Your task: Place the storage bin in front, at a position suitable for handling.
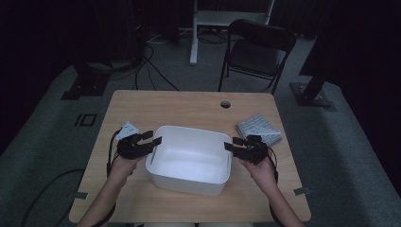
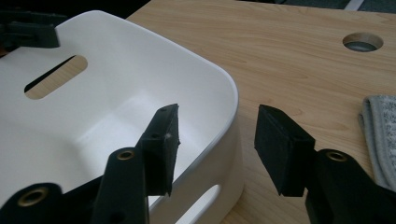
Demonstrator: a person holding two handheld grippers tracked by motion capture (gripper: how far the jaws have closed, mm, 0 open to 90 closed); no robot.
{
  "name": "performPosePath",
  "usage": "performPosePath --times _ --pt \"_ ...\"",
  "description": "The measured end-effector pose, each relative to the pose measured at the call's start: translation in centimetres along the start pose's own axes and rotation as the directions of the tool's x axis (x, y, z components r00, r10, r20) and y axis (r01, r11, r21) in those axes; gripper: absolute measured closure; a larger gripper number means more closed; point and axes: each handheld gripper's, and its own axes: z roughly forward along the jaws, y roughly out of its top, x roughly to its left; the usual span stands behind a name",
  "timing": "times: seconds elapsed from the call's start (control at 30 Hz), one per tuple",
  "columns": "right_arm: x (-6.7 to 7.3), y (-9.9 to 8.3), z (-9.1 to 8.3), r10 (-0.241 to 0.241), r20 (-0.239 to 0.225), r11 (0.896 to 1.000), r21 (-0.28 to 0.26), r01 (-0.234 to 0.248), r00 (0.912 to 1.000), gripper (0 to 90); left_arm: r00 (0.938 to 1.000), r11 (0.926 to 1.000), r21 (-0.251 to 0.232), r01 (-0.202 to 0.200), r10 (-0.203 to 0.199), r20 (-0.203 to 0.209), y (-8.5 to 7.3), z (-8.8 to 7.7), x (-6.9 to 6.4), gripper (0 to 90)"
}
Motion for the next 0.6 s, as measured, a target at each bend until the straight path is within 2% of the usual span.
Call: performPosePath --times 0.13,0.3,0.43,0.47,0.5,0.6 --pt "0.0 -0.2 0.3 0.006 0.004 1.000 0.012 -0.006 1.0000 52.3 0.9998 0.9997 -0.014 0.021 -0.021 -0.002 0.0 0.2 0.3 58.1" --pt "0.1 0.0 0.5 0.023 0.006 1.000 0.021 -0.023 0.9997 56.0 0.9996 1.0000 0.000 -0.006 0.006 -0.027 0.5 0.7 0.1 62.6" --pt "0.4 0.1 0.9 0.029 0.008 0.999 0.038 -0.029 0.9996 59.3 0.9989 0.9993 0.034 -0.017 0.019 -0.044 0.9 1.3 0.1 64.1" --pt "0.4 0.1 1.1 0.028 0.013 0.999 0.040 -0.028 0.9995 60.0 0.9991 0.9992 0.037 -0.016 0.018 -0.038 0.9 1.4 0.0 67.1" --pt "0.4 0.2 1.1 0.028 0.020 0.999 0.041 -0.029 0.9994 60.6 0.9983 0.9989 0.038 -0.028 0.030 -0.050 0.9 1.5 -0.1 68.8" --pt "0.4 0.4 1.2 0.029 0.030 0.999 0.044 -0.030 0.9991 63.6 0.9983 0.9991 0.035 -0.025 0.026 -0.051 0.9 1.5 -0.2 72.1"
